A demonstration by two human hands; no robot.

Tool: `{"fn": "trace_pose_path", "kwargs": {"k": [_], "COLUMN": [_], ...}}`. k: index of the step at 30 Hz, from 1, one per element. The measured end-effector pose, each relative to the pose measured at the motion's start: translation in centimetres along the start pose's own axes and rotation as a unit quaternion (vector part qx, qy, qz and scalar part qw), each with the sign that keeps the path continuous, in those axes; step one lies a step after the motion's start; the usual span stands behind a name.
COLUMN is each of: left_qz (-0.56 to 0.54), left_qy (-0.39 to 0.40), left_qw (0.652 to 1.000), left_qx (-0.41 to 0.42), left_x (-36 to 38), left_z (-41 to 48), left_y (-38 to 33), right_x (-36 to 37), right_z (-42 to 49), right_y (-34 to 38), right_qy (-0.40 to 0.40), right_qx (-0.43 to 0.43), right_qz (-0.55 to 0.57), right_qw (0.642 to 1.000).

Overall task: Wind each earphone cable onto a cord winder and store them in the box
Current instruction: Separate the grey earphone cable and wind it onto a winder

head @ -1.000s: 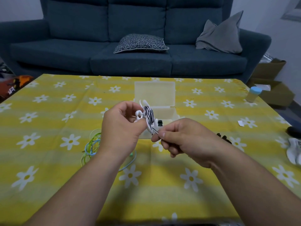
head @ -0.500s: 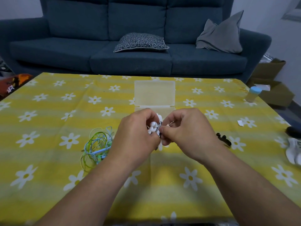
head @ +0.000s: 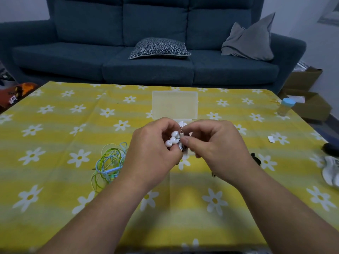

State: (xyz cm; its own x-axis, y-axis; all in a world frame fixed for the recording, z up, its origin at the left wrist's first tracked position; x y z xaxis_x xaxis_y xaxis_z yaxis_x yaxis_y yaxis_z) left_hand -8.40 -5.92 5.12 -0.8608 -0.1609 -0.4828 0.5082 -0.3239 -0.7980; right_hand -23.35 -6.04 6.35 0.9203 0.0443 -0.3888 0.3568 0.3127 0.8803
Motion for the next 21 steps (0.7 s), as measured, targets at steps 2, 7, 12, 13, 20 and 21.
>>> {"fn": "trace_pose_path", "kwargs": {"k": [2,7,12,13,20,21], "left_qz": [-0.020,-0.040,-0.004,-0.011,-0.189,-0.188], "left_qy": [0.001,-0.017,-0.010,-0.003,0.038,0.040], "left_qw": [1.000,0.999,0.998,0.998,0.980,0.980], "left_qx": [0.000,0.011,0.057,0.058,-0.039,-0.040], "left_x": [0.09,0.01,-0.10,-0.08,-0.72,-0.74], "left_z": [-0.14,-0.23,-0.23,-0.24,-0.02,-0.04], "left_y": [-0.12,-0.55,-0.78,-0.76,-0.60,-0.64], "right_x": [-0.04,-0.25,-0.25,-0.38,-0.64,-0.64], "right_z": [0.06,0.28,0.26,0.27,0.13,0.10], "right_y": [0.05,-0.59,-0.91,-0.91,-0.41,-0.43], "right_qy": [-0.014,-0.041,0.030,0.024,0.006,0.011], "right_qx": [-0.008,0.019,0.077,0.074,0.057,0.059], "right_qz": [0.000,0.002,0.128,0.128,0.079,0.071], "right_qw": [1.000,0.999,0.988,0.989,0.995,0.996]}}
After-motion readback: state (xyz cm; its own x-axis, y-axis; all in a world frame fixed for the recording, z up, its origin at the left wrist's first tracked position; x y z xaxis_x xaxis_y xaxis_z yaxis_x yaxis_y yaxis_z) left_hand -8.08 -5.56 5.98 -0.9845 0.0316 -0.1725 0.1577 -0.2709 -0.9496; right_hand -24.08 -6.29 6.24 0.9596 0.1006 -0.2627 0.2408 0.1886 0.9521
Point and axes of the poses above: each hand's wrist, its own z-axis towards the middle knuckle, its own x-axis out of the palm, y = z × x, the point moved 3 cm from there along z, towards the middle knuckle, and after that the axes turned 2 degrees about -x, right-handed, at the moved point
